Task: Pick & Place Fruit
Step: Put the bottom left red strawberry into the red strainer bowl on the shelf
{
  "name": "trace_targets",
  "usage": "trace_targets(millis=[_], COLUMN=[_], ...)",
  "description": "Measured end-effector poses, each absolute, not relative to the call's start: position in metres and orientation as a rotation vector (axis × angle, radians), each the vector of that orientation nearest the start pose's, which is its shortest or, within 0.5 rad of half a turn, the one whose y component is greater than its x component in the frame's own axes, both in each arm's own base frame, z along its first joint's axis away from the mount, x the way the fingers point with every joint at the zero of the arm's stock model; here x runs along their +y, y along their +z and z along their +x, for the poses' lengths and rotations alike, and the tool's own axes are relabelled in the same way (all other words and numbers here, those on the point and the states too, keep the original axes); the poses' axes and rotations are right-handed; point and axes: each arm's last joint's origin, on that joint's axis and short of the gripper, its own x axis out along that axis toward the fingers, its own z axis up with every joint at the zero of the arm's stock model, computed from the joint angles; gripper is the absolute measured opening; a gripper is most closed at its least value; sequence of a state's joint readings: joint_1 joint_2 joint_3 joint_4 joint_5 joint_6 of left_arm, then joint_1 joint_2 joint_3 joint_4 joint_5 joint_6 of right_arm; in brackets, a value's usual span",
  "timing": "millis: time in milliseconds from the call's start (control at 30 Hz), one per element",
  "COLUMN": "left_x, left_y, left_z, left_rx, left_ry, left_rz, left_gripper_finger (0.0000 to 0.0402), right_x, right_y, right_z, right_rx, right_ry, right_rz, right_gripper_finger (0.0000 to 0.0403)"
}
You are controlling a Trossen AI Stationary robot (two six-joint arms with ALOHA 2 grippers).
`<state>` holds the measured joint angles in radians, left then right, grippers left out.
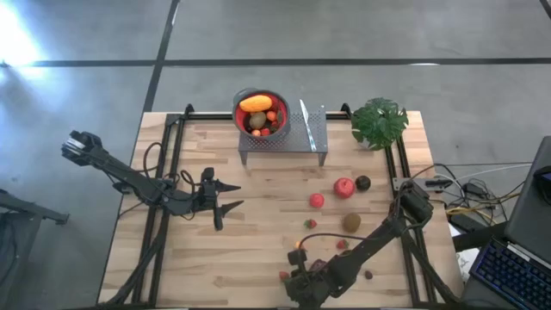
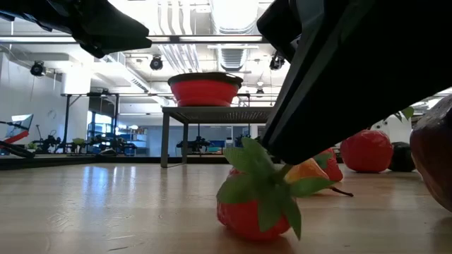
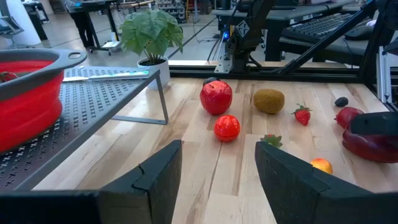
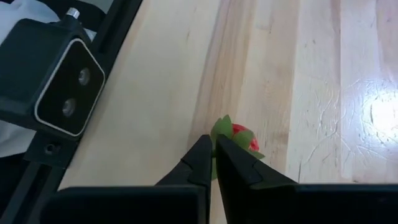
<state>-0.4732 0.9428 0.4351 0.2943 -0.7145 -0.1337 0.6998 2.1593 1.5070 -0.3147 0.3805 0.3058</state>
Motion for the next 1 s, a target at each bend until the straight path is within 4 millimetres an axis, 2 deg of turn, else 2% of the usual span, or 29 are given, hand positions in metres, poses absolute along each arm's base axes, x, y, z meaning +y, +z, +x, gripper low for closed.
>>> trace_targets(millis=[100,200,400,667,833,1000], left_x=[-0.072,-0.072,-0.073,-0.081,-0.090,-0.099], left_y=[0.231,0.231,0.231,0.225,0.222,0.218], left_z=[0.183,0.183,0.183,0.191,0.202,0.218], left_rx=[0.161,0.161,0.162,0.185,0.142,0.052], left_ry=[0.251,0.251,0.241,0.071,-0.051,-0.212], left_rz=[-0.013,-0.013,-0.022,-0.043,-0.059,-0.063], left_gripper_finger=[0.0210,0.0210,0.0210,0.0210,0.0216,0.0250], right_x=[0.280,0.276,0.262,0.238,0.220,0.209], right_y=[0.148,0.160,0.200,0.249,0.259,0.257], right_z=[0.351,0.350,0.345,0.332,0.327,0.321], right_rx=[0.871,0.869,0.835,0.734,0.668,0.645], right_ry=[0.161,0.153,0.147,0.145,0.092,0.093], right_rz=[-0.233,-0.236,-0.218,-0.293,-0.343,-0.359], right_gripper_finger=[0.0010,0.0009,0.0009,0.0008,0.0008,0.0008])
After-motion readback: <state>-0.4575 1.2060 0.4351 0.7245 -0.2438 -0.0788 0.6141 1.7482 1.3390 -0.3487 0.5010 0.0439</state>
